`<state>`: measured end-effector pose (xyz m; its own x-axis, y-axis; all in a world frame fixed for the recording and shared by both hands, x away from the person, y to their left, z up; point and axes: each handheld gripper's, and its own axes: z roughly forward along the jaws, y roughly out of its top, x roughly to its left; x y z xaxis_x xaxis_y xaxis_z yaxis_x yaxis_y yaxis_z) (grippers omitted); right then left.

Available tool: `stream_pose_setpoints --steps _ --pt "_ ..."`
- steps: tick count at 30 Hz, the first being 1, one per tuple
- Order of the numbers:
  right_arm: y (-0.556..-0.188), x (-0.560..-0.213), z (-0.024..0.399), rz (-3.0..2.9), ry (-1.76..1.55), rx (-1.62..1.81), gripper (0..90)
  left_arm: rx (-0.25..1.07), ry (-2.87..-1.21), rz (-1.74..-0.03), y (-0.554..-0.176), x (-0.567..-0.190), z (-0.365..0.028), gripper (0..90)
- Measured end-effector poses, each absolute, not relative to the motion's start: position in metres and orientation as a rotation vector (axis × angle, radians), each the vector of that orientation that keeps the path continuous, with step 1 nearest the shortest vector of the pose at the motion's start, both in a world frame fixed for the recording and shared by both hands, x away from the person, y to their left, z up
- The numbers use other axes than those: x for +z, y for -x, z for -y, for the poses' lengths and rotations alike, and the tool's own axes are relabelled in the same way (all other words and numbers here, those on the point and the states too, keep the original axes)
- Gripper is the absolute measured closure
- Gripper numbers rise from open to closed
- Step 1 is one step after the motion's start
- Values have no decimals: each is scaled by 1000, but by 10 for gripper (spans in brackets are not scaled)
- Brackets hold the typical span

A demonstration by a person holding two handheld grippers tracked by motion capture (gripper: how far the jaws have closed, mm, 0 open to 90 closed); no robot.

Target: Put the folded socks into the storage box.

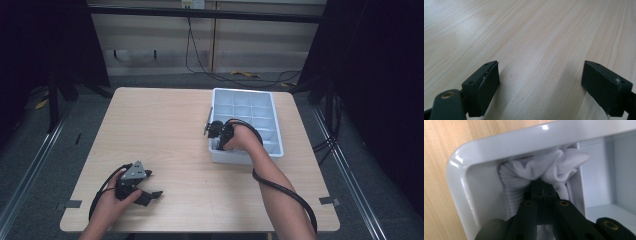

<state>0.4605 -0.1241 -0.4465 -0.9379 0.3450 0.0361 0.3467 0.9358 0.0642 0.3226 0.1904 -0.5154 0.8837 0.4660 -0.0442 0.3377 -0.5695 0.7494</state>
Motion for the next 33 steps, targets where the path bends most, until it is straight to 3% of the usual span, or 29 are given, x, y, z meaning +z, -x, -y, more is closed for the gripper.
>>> stream_pose_setpoints --steps 14,33 --pt "-461 -443 129 3056 567 -150 900 200 -2232 -576 -323 -515 -191 148" --pt "-458 -409 131 3078 551 -185 861 199 -2229 -574 -323 -515 -190 148"
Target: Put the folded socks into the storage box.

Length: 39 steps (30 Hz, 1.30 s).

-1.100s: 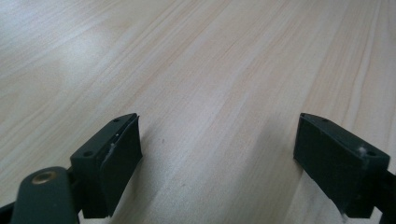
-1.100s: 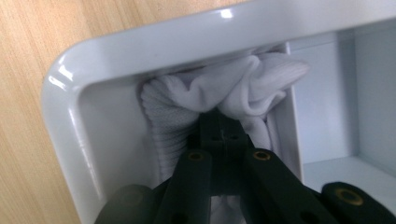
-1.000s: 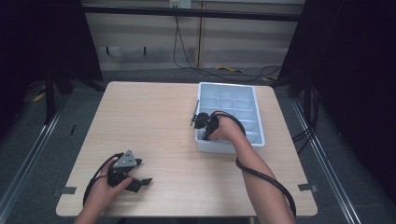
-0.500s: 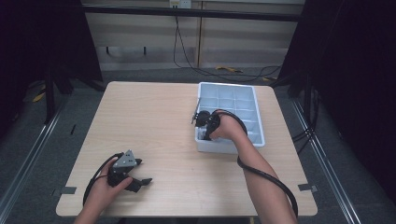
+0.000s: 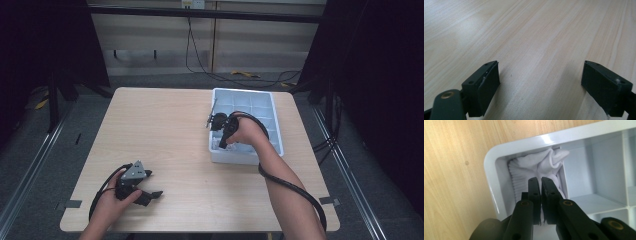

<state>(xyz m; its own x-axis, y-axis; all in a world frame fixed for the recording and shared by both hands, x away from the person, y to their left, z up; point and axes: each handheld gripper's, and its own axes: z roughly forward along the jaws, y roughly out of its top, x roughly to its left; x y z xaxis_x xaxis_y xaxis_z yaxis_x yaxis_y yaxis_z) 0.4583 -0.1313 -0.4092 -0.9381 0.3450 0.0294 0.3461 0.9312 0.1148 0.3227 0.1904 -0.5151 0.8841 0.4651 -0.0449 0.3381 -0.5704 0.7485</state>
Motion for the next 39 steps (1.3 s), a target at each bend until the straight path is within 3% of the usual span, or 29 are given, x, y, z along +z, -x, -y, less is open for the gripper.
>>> stream_pose_setpoints --steps 15,30,39 --pt "-454 -390 138 3104 612 -190 730 197 -2230 -573 -323 -515 -190 148" --pt "-457 -404 153 3087 622 -130 861 200 -2224 -576 -323 -515 -190 148" --pt "-458 -412 148 3090 622 -106 893 198 -2228 -574 -323 -515 -190 148"
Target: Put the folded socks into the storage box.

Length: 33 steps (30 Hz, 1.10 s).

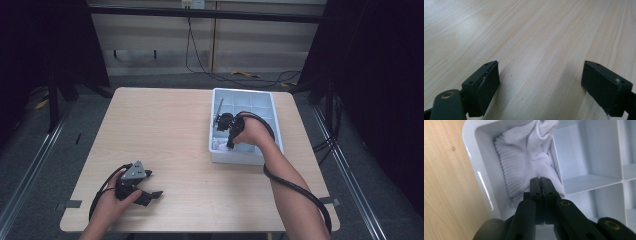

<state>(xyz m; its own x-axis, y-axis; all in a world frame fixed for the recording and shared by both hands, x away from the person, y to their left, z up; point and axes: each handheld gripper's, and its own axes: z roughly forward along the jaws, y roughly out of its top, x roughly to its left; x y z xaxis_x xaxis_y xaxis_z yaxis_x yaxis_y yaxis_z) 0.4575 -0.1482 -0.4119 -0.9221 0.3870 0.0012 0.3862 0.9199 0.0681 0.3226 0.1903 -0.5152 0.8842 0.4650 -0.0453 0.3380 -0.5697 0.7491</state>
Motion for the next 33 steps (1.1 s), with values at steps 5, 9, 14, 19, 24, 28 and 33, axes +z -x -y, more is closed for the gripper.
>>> stream_pose_setpoints --steps 5,9,14,19,24,28,33 --pt "-457 -421 142 -3058 -603 58 900 200 -2227 -574 -323 -515 -190 148" --pt "-456 -429 141 -3059 -608 44 900 199 -2227 -574 -323 -515 -190 148" --pt "-457 -435 143 -3060 -629 70 900 199 -2227 -574 -323 -515 -190 148" --pt "-456 -433 147 -3054 -639 131 893 199 -2229 -574 -323 -515 -190 148" --pt "-456 -419 150 -3046 -640 161 828 199 -2228 -574 -323 -515 -190 148" --pt "-453 -404 150 -3034 -645 191 771 203 -2229 -577 -323 -515 -190 148" --pt "-451 -392 151 -3012 -654 194 685 201 -2225 -576 -323 -515 -190 148"
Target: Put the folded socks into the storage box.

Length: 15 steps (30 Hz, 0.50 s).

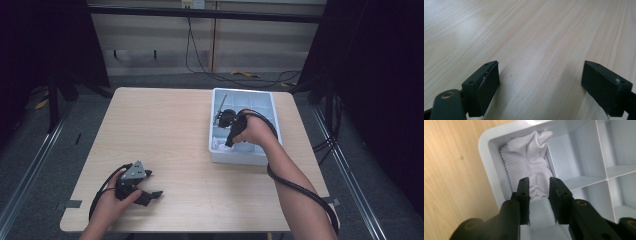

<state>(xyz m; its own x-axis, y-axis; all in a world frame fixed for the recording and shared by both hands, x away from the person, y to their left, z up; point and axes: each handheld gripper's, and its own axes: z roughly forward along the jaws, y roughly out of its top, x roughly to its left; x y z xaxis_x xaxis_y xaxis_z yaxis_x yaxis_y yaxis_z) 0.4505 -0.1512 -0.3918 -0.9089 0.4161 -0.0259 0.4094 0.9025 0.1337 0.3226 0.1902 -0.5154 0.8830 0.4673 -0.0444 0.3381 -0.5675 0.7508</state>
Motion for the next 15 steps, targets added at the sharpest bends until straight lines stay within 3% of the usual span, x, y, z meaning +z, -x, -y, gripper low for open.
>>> stream_pose_setpoints --steps 15 --pt "-428 -369 159 -2951 -746 301 371 199 -2228 -574 -323 -515 -190 148"
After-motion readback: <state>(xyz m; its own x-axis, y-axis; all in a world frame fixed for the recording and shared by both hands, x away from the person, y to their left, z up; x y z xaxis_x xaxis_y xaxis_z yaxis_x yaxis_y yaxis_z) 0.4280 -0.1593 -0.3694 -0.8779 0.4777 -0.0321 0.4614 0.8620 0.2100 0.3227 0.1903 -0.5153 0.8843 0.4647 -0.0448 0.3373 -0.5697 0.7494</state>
